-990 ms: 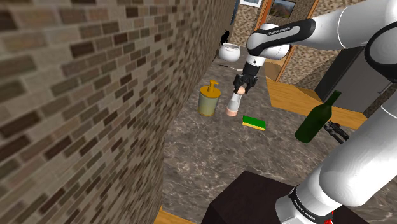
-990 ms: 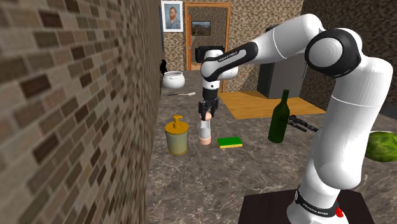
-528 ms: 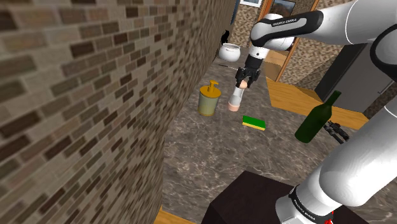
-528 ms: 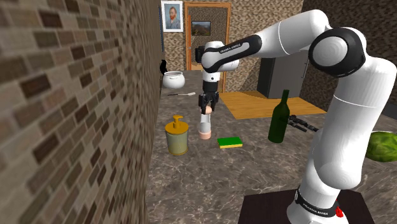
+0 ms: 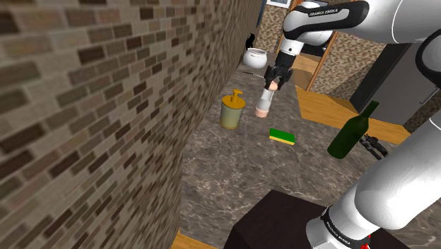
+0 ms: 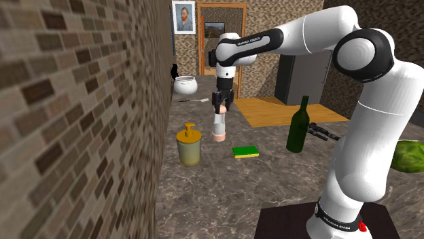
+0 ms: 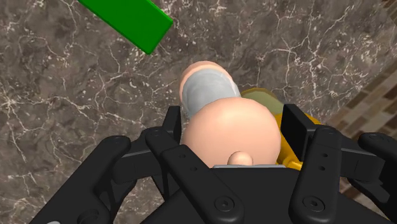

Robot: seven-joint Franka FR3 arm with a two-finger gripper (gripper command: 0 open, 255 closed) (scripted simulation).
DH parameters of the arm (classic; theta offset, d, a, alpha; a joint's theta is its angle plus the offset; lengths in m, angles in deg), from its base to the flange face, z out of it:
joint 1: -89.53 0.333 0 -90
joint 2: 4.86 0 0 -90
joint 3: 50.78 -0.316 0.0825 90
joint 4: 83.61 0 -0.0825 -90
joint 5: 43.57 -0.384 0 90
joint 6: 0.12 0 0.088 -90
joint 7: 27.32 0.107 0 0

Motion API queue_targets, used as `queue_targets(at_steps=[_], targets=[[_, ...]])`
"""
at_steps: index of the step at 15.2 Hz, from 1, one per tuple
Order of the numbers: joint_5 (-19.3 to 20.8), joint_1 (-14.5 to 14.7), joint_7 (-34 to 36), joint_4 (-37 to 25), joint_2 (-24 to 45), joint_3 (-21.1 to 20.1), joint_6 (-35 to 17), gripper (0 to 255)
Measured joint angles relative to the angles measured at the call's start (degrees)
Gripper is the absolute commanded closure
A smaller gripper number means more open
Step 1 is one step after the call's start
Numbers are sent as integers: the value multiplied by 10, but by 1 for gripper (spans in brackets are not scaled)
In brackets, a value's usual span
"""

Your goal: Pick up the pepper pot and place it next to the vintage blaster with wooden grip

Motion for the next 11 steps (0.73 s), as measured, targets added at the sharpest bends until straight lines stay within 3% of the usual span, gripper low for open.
queue_targets(at_steps=[11], targets=[[2,0,8,-84,-1,1,85,255]])
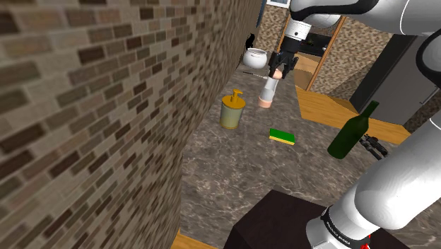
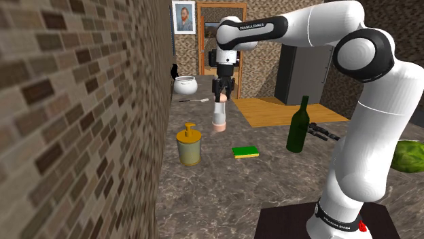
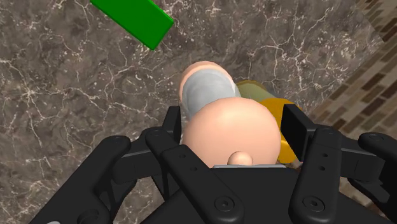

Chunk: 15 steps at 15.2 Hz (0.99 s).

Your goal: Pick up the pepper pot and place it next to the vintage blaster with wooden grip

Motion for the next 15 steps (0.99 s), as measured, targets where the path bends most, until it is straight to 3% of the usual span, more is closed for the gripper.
queue_targets(at_steps=[15], targets=[[-9,-4,5,-151,29,4,124,255]])
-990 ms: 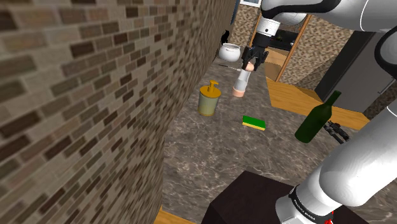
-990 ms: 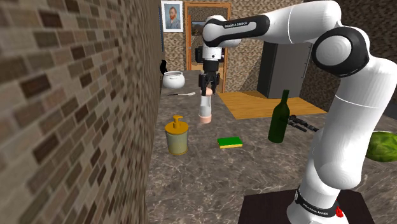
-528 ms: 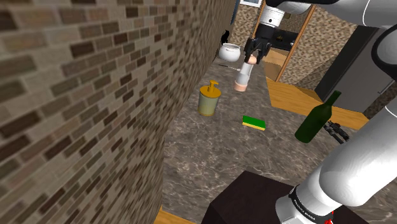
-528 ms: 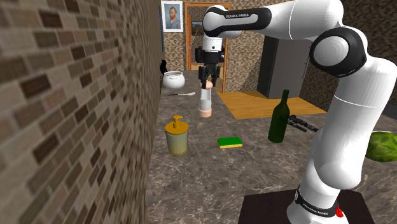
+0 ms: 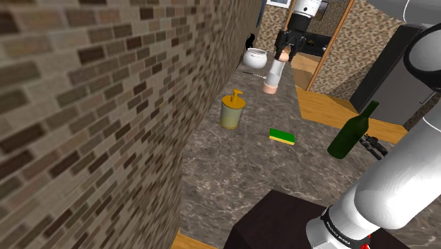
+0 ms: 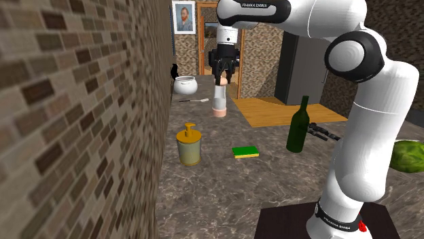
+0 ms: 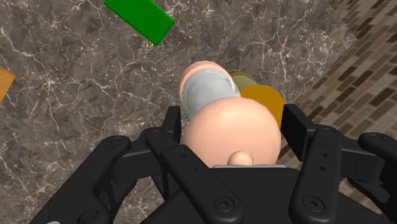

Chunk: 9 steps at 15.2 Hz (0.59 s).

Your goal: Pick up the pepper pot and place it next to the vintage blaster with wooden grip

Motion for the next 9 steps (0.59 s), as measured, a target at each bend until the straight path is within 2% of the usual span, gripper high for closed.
queue_targets(at_steps=[2,9], targets=[[2,-1,-2,-1,-6,1,8,255],[44,-24,-45,111,-117,22,4,255]])
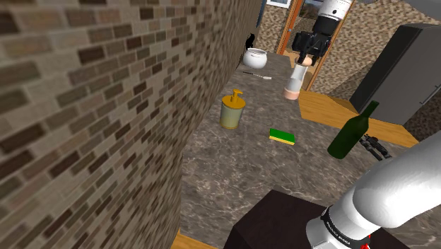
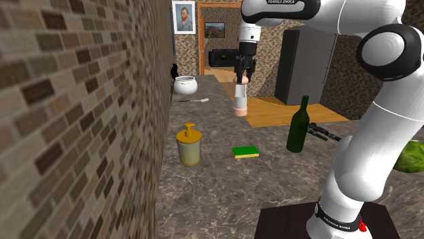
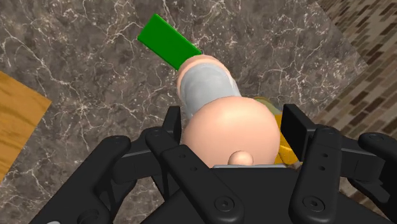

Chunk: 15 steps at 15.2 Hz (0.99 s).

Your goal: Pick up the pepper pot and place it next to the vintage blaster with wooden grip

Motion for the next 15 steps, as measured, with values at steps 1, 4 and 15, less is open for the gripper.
queue_targets(at_steps=[1,4,15], targets=[[5,-4,-9,12,-10,5,-2,255],[23,-18,-34,39,-47,19,7,255],[96,-73,-140,108,-157,82,40,255]])
